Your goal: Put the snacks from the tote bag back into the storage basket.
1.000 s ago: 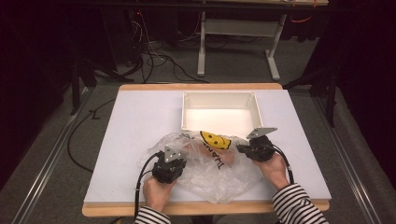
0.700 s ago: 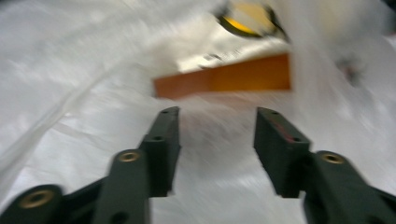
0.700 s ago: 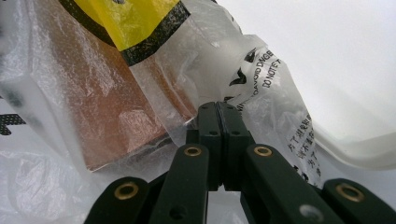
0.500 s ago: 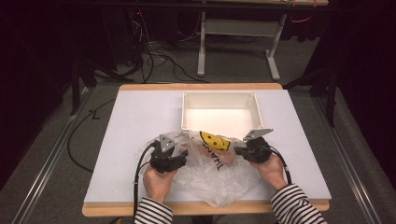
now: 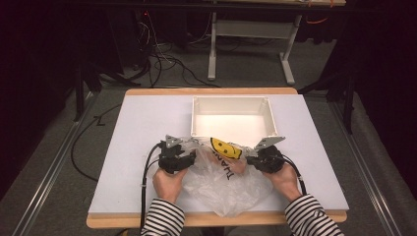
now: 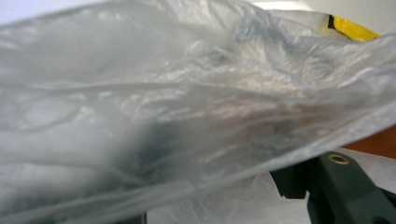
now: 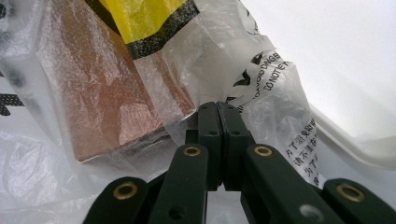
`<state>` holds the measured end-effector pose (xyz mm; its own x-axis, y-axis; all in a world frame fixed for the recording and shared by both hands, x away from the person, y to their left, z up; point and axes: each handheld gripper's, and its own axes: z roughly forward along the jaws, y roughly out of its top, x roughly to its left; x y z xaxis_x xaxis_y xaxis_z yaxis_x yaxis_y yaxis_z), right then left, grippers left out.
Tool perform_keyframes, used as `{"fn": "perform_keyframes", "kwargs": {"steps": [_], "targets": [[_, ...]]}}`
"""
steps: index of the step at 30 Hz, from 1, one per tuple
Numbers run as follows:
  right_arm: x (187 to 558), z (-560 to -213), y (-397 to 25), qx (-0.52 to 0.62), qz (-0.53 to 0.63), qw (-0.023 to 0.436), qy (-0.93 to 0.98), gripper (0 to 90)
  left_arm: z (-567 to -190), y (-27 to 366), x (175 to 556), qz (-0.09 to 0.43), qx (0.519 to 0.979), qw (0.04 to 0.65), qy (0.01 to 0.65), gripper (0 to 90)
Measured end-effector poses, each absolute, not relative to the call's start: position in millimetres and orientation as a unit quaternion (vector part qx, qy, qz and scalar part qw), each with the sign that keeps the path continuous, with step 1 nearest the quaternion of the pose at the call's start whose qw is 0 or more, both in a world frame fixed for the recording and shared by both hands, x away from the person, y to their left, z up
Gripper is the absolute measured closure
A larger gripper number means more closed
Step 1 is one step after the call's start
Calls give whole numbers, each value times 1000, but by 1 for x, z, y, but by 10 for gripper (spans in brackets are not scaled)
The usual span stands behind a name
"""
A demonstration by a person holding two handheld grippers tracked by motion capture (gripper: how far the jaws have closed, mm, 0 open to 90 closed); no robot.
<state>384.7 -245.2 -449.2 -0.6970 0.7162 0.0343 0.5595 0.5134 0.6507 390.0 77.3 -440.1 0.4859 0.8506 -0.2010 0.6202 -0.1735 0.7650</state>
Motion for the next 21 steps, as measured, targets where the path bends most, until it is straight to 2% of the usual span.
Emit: {"fn": "perform_keyframes", "kwargs": {"steps": [5,16,21], "targets": [[384,-450,-246,368,325,118,863,900,-441,71,387,119,768,421,468,551],[374,-449,-256,363,315,117,869,900,-438,63,363,94,793,412,439,588],[368,-449,-266,362,315,115,870,900,-438,64,348,93,797,422,422,668]]}}
